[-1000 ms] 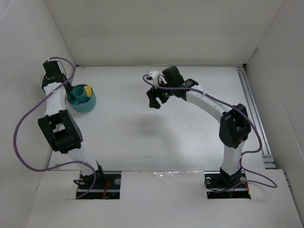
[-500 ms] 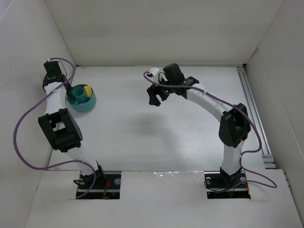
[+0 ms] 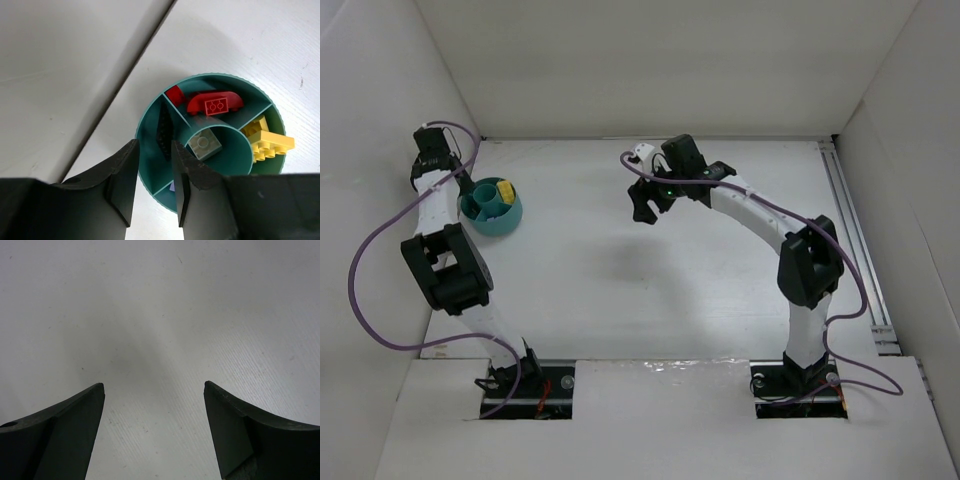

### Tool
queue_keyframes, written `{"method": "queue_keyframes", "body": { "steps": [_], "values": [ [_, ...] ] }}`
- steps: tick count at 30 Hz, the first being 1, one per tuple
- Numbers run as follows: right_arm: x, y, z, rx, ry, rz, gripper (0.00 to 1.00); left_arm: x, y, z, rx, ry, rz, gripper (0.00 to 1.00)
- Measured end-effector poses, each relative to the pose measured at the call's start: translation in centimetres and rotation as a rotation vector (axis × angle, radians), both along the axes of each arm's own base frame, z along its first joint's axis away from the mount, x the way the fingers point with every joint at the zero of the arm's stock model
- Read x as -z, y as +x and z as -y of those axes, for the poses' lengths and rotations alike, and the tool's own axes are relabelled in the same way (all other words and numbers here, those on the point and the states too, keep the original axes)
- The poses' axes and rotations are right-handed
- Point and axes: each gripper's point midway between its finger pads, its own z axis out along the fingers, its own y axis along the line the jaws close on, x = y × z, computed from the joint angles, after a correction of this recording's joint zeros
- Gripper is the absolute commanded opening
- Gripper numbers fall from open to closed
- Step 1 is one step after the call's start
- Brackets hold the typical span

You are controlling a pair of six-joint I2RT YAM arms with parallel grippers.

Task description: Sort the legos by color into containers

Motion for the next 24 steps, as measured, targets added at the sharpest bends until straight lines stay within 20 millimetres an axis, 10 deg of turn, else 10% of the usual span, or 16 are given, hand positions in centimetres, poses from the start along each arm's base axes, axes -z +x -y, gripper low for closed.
{"method": "queue_keyframes", "body": {
  "steps": [9, 12, 16, 20, 24],
  "values": [
    [-0.3, 0.7, 0.4, 0.021, 0.02, 0.009, 0.86, -2.1, 1.7, 2.4, 0.116, -0.08, 0.111, 0.39],
    [-0.7, 0.8, 0.9, 0.045, 0.044, 0.012, 0.87, -5.9, 2.0, 4.9, 0.23, -0.091, 0.217, 0.62],
    [-2.8, 0.9, 2.5, 0.107, 0.097, 0.022, 0.9, -12.3, 1.9, 10.6, 0.446, -0.08, 0.368, 1.0],
    [-6.1, 1.4, 5.3, 0.198, 0.172, 0.063, 0.98, -15.6, 1.0, 17.9, 0.7, -0.102, 0.442, 1.0],
    [-8.5, 1.6, 11.6, 0.352, 0.199, 0.111, 1.0, -14.7, 0.3, 23.0, 0.859, -0.143, 0.422, 1.0]
  ]
}}
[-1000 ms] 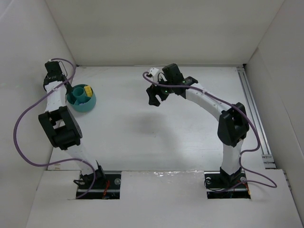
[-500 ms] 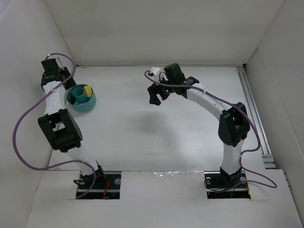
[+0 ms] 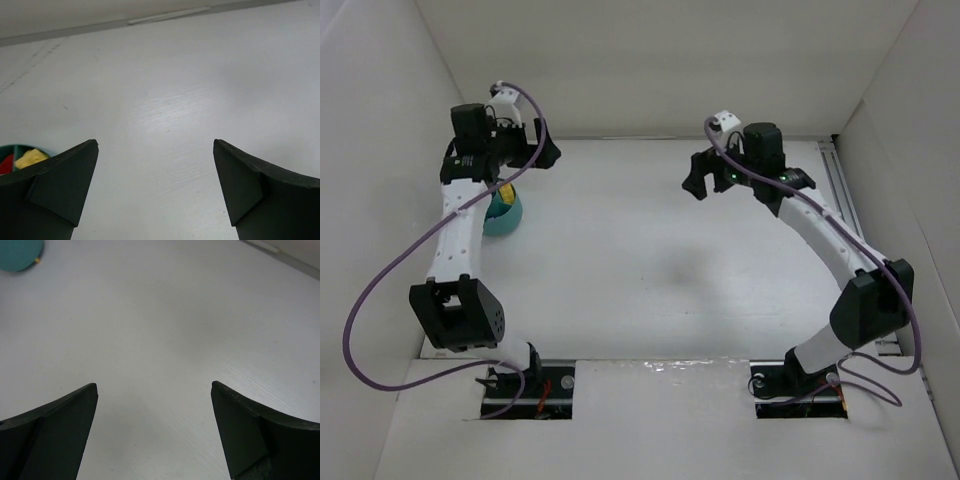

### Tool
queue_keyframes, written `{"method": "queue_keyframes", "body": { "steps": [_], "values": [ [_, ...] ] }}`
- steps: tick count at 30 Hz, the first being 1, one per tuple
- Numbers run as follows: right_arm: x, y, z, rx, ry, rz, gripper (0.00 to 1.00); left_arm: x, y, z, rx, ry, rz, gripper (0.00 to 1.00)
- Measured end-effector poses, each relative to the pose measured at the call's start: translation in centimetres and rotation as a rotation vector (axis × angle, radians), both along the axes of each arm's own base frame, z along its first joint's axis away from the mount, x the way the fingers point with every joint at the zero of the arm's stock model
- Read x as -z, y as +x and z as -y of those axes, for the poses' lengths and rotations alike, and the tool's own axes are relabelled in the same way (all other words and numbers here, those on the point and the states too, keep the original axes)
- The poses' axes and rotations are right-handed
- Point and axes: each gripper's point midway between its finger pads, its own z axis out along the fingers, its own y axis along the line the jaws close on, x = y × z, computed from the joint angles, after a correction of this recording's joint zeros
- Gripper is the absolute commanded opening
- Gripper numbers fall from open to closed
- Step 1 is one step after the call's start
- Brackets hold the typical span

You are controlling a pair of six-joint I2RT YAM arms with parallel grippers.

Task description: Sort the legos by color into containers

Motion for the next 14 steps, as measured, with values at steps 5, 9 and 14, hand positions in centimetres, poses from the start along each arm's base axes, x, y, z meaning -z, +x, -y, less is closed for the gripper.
{"method": "queue_keyframes", "body": {
  "steps": [5, 9, 14],
  "values": [
    [0.9, 1.3, 6.5, 0.179, 0.008, -0.033, 1.0, 5.1, -1.6, 2.5, 0.08, -0.028, -0.115, 1.0],
    [4.4, 1.1, 10.6, 0.282, -0.01, -0.131, 1.0, 9.0, -3.0, 3.3, 0.104, -0.053, -0.199, 1.0],
    [7.0, 0.0, 12.3, 0.323, -0.025, -0.206, 1.0, 11.9, -3.9, 3.9, 0.114, -0.06, -0.25, 1.0]
  ]
}}
